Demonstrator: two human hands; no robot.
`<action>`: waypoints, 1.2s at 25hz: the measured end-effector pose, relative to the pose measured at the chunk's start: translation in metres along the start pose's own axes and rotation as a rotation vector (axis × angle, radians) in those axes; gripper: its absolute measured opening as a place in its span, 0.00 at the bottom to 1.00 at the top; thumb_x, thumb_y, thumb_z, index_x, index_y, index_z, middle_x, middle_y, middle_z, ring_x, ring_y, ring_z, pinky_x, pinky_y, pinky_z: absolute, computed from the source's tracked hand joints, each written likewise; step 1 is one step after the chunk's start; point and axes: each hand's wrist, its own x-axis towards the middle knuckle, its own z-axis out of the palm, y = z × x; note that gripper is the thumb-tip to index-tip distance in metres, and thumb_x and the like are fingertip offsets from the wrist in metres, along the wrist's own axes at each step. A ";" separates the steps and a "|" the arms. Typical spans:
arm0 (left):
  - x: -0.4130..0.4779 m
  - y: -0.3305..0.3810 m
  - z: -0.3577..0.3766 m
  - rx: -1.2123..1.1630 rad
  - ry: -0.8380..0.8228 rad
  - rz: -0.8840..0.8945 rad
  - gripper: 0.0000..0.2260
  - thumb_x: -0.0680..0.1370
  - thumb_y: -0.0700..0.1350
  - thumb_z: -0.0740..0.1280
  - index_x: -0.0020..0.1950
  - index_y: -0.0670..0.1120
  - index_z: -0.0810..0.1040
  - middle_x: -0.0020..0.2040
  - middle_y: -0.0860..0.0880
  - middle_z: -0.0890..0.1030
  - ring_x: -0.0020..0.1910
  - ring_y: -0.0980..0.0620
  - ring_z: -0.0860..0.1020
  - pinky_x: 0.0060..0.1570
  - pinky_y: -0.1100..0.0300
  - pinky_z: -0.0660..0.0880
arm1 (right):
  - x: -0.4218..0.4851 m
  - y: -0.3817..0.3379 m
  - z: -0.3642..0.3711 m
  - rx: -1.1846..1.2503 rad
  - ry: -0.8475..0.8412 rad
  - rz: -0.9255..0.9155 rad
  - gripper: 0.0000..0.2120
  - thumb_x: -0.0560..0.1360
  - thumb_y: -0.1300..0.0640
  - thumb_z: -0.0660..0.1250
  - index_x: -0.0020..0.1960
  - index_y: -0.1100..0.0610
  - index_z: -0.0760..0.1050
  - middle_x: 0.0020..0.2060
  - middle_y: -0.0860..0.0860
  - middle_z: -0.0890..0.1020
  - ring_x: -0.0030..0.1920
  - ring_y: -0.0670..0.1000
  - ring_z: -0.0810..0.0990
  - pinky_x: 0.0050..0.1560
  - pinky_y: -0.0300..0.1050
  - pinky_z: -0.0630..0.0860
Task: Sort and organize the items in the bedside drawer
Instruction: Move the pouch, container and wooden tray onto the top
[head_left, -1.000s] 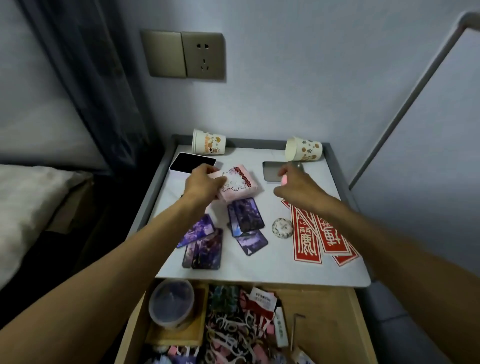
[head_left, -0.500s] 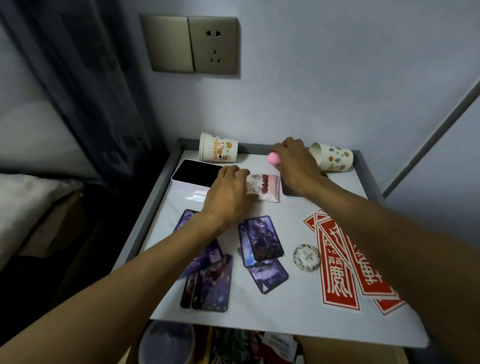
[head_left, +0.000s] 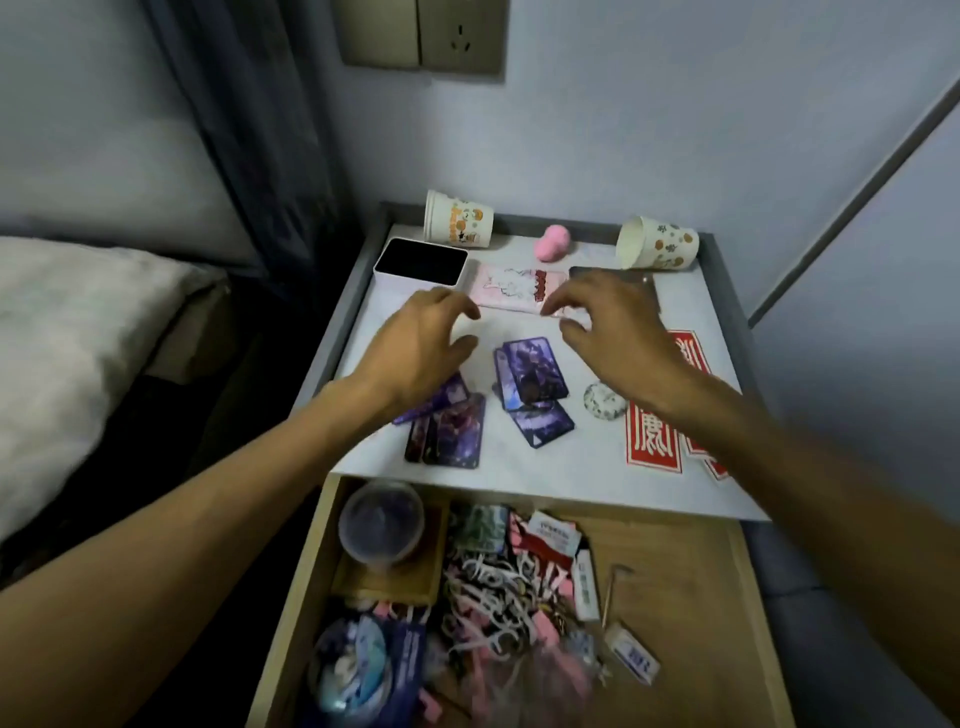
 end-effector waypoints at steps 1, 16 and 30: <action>-0.023 0.001 -0.010 -0.037 0.023 -0.015 0.12 0.78 0.44 0.68 0.60 0.44 0.78 0.58 0.45 0.79 0.54 0.46 0.76 0.51 0.58 0.71 | -0.021 -0.011 -0.003 0.039 -0.031 -0.012 0.09 0.76 0.62 0.67 0.53 0.52 0.81 0.54 0.50 0.81 0.54 0.49 0.78 0.53 0.41 0.73; -0.185 -0.013 0.031 0.377 -0.295 -0.164 0.29 0.72 0.62 0.69 0.65 0.46 0.67 0.62 0.41 0.75 0.63 0.40 0.71 0.59 0.52 0.68 | -0.157 -0.078 0.151 0.511 -0.484 0.563 0.16 0.71 0.67 0.68 0.58 0.60 0.77 0.35 0.51 0.79 0.36 0.50 0.77 0.37 0.40 0.70; -0.188 -0.019 0.009 0.142 -0.263 -0.221 0.35 0.67 0.63 0.73 0.69 0.51 0.66 0.65 0.45 0.70 0.56 0.45 0.77 0.48 0.54 0.77 | -0.145 -0.099 0.156 0.701 -0.366 0.780 0.12 0.73 0.64 0.69 0.56 0.57 0.76 0.46 0.54 0.82 0.50 0.54 0.81 0.53 0.48 0.78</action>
